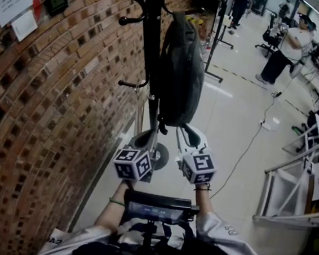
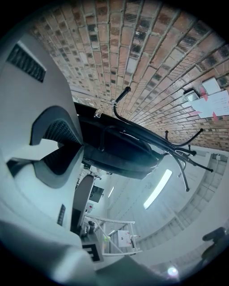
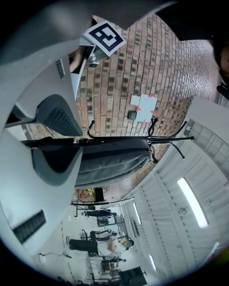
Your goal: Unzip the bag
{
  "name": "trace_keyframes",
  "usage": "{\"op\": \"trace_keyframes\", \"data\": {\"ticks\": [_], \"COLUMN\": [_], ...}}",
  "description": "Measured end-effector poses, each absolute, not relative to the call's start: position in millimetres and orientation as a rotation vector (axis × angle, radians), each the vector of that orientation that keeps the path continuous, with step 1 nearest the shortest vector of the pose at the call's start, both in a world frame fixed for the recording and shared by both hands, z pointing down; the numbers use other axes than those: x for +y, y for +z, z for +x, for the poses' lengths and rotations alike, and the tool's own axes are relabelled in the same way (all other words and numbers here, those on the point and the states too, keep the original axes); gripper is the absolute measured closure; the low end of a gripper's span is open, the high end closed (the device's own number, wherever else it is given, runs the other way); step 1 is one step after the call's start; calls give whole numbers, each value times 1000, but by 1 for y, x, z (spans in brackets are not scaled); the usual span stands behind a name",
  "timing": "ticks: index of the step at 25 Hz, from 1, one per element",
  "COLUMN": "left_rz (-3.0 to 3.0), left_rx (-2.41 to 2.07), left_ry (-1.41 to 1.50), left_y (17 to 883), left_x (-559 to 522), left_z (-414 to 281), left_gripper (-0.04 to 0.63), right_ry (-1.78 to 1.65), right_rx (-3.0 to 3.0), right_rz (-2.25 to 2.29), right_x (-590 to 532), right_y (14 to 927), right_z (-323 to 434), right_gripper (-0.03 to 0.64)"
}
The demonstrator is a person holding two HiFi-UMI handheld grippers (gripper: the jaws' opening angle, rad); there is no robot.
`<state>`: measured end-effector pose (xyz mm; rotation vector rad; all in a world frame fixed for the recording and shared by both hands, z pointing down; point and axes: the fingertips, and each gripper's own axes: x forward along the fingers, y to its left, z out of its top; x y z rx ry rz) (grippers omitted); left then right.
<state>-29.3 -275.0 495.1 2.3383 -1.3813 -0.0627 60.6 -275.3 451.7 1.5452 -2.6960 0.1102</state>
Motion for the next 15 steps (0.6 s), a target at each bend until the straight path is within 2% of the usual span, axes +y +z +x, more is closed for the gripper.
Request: {"op": "trace_keyframes", "data": {"ticks": [6,15], "left_rz": [2347,2342], "left_rx": [-1380,-1393], "left_ry": [-61,-35], "left_y": [494,496], "left_x": [-275,-277], "left_z": [-30,-34], "left_gripper": [588,588], "right_ry": [48,151], "right_rx": [-2701,-2718], "right_rz": [1542,1555], "right_x": [-280,-276], "right_y": [454,436], "right_z": [59,52], "right_gripper": [554,554]}}
